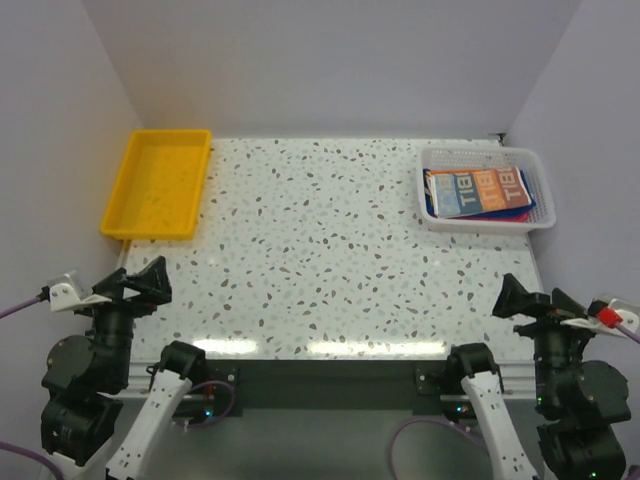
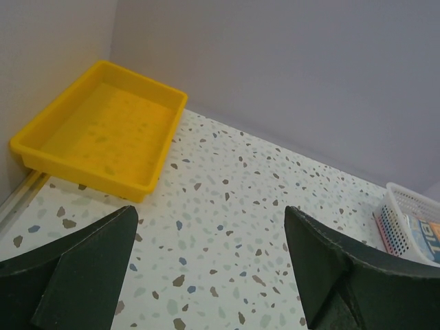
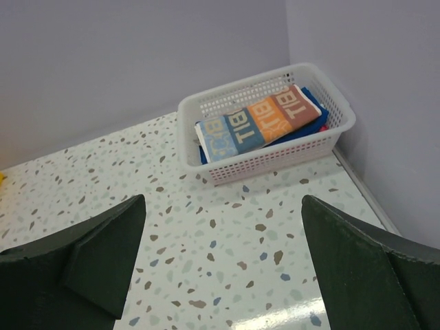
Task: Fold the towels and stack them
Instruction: Neatly place the folded towel into the bin
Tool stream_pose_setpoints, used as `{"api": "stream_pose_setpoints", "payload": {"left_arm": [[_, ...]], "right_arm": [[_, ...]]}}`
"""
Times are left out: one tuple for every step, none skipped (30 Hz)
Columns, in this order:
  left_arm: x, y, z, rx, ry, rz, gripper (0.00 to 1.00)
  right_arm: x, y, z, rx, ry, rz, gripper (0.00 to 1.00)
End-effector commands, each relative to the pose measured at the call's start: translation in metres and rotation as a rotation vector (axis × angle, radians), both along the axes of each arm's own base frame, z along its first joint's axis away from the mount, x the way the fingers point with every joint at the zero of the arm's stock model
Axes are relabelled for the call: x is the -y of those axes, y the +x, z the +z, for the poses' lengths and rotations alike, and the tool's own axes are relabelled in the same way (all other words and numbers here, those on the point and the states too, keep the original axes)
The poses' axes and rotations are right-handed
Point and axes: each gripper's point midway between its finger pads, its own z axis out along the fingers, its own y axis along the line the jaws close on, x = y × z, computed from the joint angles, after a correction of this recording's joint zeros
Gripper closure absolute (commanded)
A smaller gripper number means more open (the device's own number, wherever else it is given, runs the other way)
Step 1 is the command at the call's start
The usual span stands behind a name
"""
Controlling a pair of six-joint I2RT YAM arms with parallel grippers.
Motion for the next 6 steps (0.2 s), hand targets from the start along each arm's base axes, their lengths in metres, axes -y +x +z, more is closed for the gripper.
{"api": "stream_pose_setpoints", "payload": {"left_arm": [[0.0007,0.0019,-0.0001,-0.004,0.004,0.002,0.07],[0.0005,0.0025,-0.0005,-0.008,0.009,0.003,0.07],[-0.0004,0.0015,0.0004,-0.005,0.008,0.006,0.07],[-0.0008,0.0018,-0.0001,-0.008,0.009,0.009,0.07],[-0.0012,0.0014,0.0000,-0.007,0.010,0.011,0.07],[-0.0008,0.0022,0.0001,-0.008,0.009,0.009,0.07]], "right_arm": [[-0.0033,0.0015,0.0077,0.038,-0.013,0.024,0.01],[-0.0035,0.0019,0.0075,0.039,-0.018,0.025,0.01],[-0.0036,0.0019,0.0078,0.042,-0.022,0.027,0.01],[-0.0039,0.0027,0.0075,0.042,-0.023,0.028,0.01],[-0.0039,0.0031,0.0081,0.043,-0.025,0.028,0.01],[-0.0044,0.0050,0.0076,0.037,-0.025,0.030,0.01]]}}
